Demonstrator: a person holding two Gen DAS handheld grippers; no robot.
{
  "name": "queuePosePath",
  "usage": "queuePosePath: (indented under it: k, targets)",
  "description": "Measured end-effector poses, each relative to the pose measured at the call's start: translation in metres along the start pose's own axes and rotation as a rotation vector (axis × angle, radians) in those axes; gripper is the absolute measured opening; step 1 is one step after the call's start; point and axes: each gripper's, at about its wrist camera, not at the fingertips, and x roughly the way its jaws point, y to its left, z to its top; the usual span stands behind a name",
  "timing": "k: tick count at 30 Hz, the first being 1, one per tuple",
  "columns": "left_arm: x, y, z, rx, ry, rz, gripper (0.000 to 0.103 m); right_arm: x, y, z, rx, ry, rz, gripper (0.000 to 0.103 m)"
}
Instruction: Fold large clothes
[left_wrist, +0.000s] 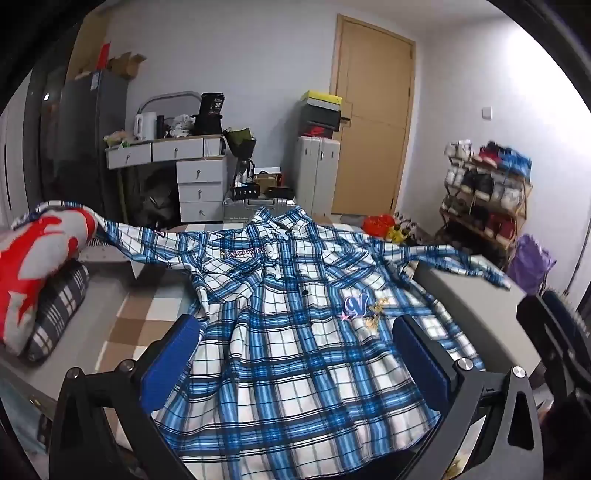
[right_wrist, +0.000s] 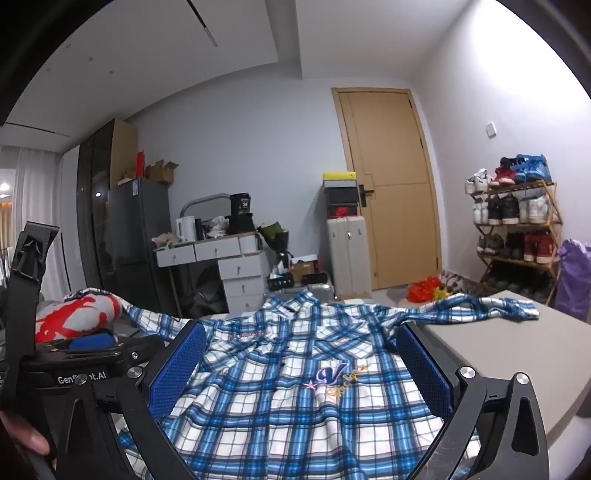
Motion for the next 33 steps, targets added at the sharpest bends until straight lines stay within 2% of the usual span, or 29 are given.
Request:
queuePosePath:
  k: [11, 18, 33]
  targets:
    - [-0.007, -0.001, 0.000, 0.025, -0.037, 0.029, 0.102, -0.002, 0.000, -0.004, 0.016, 0.017, 0.003, 0.103]
    - [-0.002, 0.001, -0.004, 0.017, -0.018, 0.031, 0.102, 0.008, 0.005, -0.005, -0.011, 0.072, -0.068, 0.103]
    - [-0.003, -0.002, -0.005, 0.014, -0.012, 0.013, 0.102, 0.007, 0.005, -0.005, -0.015, 0.084, -0.094, 0.103]
